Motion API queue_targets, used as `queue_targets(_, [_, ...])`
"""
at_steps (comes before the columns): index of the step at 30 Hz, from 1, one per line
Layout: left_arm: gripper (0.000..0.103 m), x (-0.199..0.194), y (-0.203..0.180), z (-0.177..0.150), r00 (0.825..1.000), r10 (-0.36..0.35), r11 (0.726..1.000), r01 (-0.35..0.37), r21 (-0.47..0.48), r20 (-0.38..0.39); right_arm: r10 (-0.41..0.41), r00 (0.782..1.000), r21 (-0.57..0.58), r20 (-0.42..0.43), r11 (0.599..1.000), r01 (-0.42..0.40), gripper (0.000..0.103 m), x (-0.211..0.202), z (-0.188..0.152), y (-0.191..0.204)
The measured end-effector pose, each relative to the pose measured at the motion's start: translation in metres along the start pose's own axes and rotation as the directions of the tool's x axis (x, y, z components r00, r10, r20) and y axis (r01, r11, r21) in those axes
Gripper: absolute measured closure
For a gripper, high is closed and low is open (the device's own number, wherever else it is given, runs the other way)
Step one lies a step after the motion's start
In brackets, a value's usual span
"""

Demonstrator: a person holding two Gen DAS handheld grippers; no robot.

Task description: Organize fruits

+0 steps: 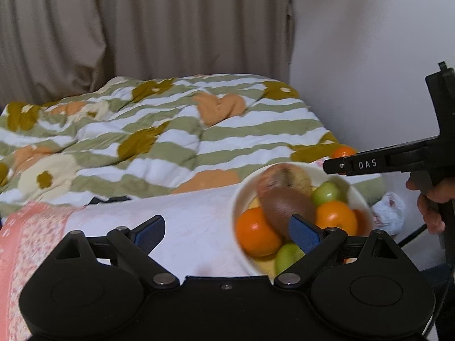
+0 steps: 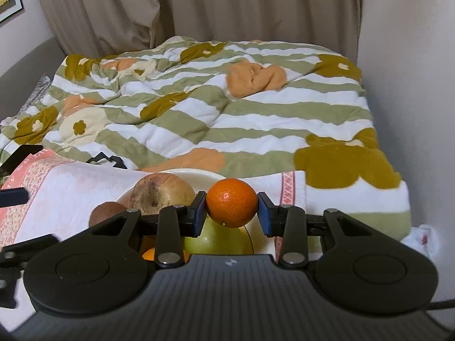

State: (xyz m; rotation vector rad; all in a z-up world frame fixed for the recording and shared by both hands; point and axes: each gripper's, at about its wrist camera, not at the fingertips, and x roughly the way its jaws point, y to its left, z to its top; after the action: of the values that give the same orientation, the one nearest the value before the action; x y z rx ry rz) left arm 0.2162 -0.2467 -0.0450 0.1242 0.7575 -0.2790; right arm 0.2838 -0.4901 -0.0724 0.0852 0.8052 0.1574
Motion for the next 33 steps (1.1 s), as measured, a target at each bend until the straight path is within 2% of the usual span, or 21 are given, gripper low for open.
queue_targets(8, [0.007, -0.006, 0.022, -0.015, 0.998, 0.053, 0.997, -0.054, -0.06, -0.03, 0.027, 1.0, 0.004, -0.002, 1.0, -0.027, 0.049, 0.021, -0.003, -0.005])
queue_targets(9, [0.007, -0.008, 0.024, -0.016, 0.998, 0.057, 0.996, -0.059, -0.065, -0.031, 0.026, 1.0, 0.005, 0.004, 1.0, -0.026, 0.046, 0.02, -0.003, -0.005])
queue_targets(11, [0.007, -0.012, 0.029, -0.018, 0.998, 0.063, 0.995, -0.065, -0.077, -0.03, 0.028, 1.0, 0.008, 0.012, 1.0, -0.028, 0.032, 0.019, -0.003, -0.005])
queue_targets(13, [0.007, -0.016, 0.033, -0.019, 0.998, 0.064, 0.994, -0.066, -0.09, -0.027, 0.008, 0.999, 0.022, 0.037, 1.0, -0.009, 0.008, 0.013, -0.004, -0.004])
queue_targets(15, [0.007, -0.02, 0.038, -0.021, 0.998, 0.062, 0.993, -0.064, -0.102, -0.021, -0.008, 0.998, 0.034, 0.061, 0.999, 0.006, 0.002, 0.004, -0.005, -0.003])
queue_targets(23, [0.007, -0.054, 0.056, -0.027, 0.998, 0.054, 0.992, -0.05, -0.118, 0.029, -0.071, 0.994, 0.04, 0.088, 0.997, 0.068, 0.002, -0.038, -0.011, 0.017])
queue_targets(33, [0.006, -0.129, 0.08, -0.037, 0.988, 0.047, 0.995, -0.034, -0.091, 0.149, -0.127, 0.976, 0.049, 0.177, 0.991, 0.12, 0.001, -0.137, -0.03, 0.091])
